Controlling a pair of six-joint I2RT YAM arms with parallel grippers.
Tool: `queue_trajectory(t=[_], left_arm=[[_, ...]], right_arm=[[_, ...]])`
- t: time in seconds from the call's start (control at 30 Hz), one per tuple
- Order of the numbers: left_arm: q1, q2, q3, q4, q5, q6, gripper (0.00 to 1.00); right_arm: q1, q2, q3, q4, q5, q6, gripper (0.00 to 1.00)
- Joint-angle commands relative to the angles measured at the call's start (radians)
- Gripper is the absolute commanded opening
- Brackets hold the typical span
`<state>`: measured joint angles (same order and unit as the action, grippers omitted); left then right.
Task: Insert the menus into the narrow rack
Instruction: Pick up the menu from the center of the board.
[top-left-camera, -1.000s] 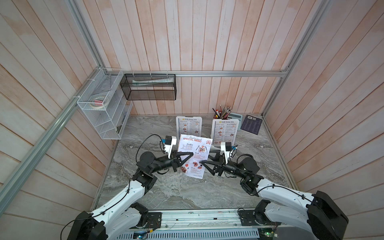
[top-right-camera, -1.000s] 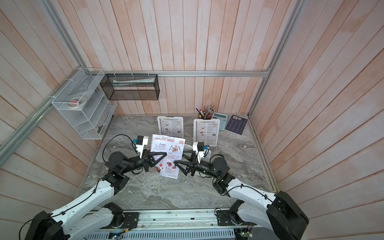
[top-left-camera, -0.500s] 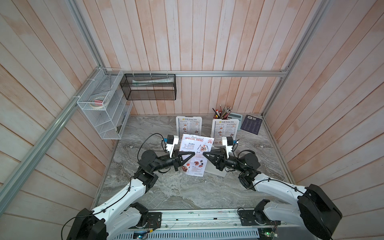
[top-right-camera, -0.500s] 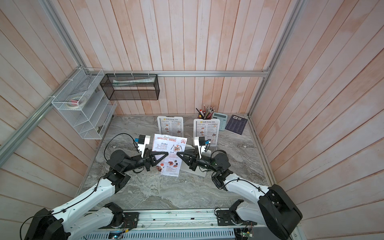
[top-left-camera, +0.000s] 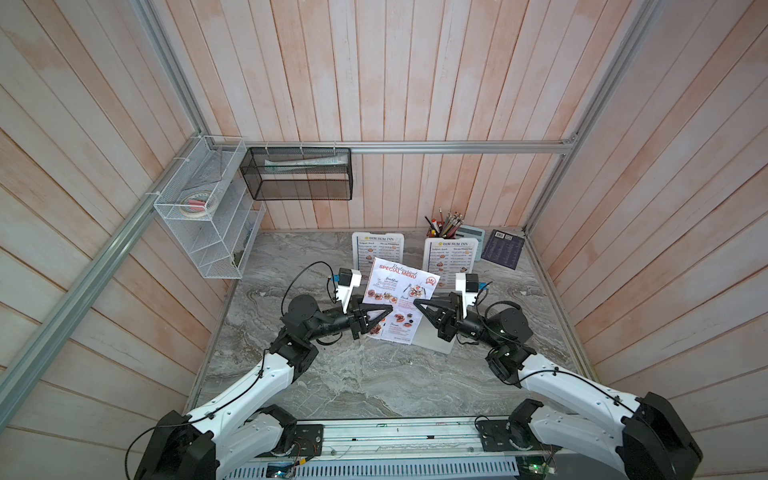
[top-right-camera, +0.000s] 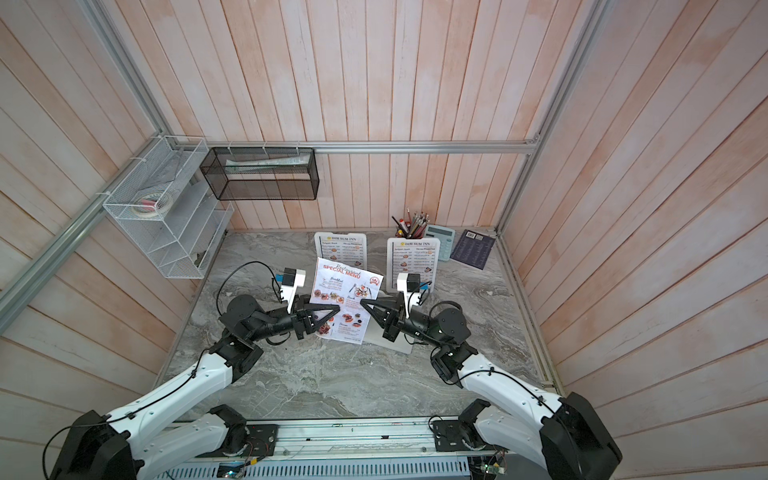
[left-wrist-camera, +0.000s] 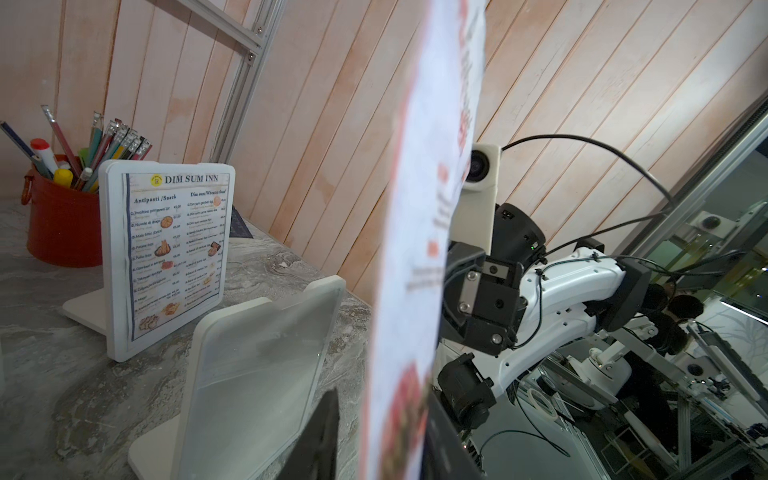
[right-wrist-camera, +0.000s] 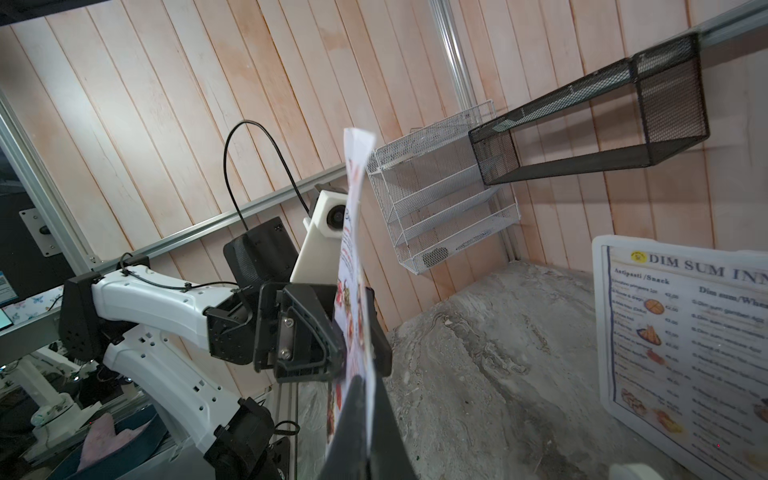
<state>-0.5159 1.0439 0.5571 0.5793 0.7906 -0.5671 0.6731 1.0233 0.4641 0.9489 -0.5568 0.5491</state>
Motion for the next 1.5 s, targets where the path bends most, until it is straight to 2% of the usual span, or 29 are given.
queue_trajectory(t=[0.0, 0.3, 0.5, 0.53, 0.6, 0.67, 0.77, 1.0, 1.17, 1.47], left_arm=[[-0.003, -0.012, 0.03, -0.027, -0.016, 0.029, 0.34], [-0.002, -0.019, 0.048, -0.075, -0.048, 0.055, 0.23], [-0.003, -0.025, 0.066, -0.106, -0.096, 0.071, 0.02], [-0.003, -0.024, 0.067, -0.107, -0.105, 0.073, 0.01], [-0.003, -0.017, 0.068, -0.106, -0.108, 0.077, 0.03], [-0.003, -0.004, 0.083, -0.112, -0.11, 0.083, 0.14], [-0.002, 0.025, 0.118, -0.123, -0.114, 0.102, 0.24], [-0.003, 0.12, 0.212, -0.115, -0.117, 0.125, 0.27], [-0.003, 0.196, 0.239, -0.041, -0.062, 0.112, 0.28], [-0.003, 0.323, 0.325, 0.029, 0.003, 0.079, 0.25]], right_arm=[[-0.021, -0.036, 0.003, -0.069, 0.063, -0.067, 0.0], [-0.059, -0.078, 0.009, -0.108, 0.043, -0.088, 0.0], [-0.065, -0.075, 0.036, -0.156, 0.05, -0.13, 0.0], [-0.066, -0.075, 0.032, -0.156, 0.052, -0.138, 0.0], [-0.071, -0.08, 0.031, -0.156, 0.054, -0.143, 0.0], [-0.083, -0.086, 0.037, -0.162, 0.043, -0.147, 0.0], [-0.107, -0.104, 0.047, -0.174, 0.033, -0.153, 0.0], [-0.21, -0.123, 0.05, -0.139, -0.005, -0.115, 0.0], [-0.292, -0.121, 0.02, -0.036, -0.03, -0.051, 0.0], [-0.324, -0.105, 0.007, 0.051, -0.038, -0.024, 0.0]])
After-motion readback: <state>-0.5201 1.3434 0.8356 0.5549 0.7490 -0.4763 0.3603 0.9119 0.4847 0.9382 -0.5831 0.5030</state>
